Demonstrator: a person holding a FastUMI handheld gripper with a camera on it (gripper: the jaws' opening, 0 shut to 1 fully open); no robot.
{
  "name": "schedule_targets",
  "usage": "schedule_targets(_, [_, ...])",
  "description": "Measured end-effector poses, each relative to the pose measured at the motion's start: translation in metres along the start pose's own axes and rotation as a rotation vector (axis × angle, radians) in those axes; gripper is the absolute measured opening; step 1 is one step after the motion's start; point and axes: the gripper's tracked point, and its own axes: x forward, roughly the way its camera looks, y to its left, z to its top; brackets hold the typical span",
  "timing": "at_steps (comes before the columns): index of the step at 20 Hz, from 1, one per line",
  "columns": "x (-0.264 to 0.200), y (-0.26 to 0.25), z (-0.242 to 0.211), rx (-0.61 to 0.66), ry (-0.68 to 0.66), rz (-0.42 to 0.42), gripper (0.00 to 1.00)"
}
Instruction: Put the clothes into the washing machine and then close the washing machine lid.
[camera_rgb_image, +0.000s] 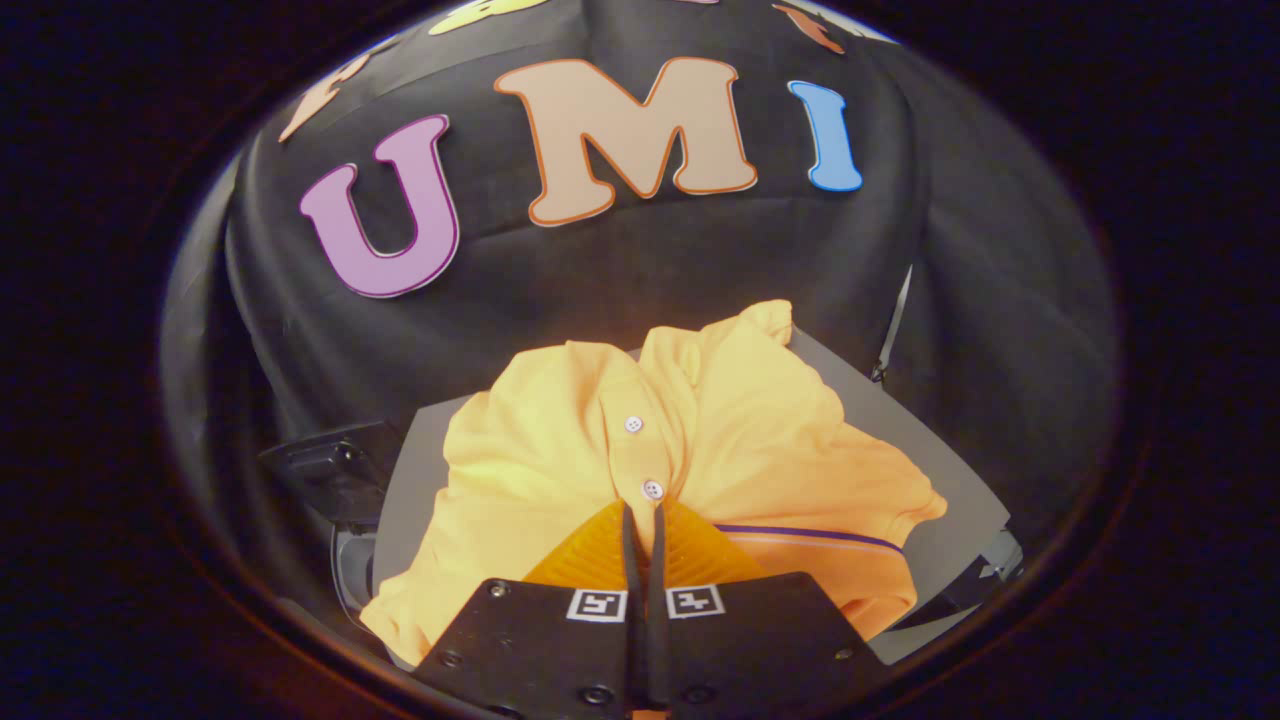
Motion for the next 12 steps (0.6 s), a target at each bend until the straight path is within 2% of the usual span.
schedule_targets(7, [-0.060,0.033,0.053,-0.043,-0.164,-0.007,0.00])
schedule_targets(12, [-0.087,0.076,0.087,-0.017,-0.276,0.047,0.00])
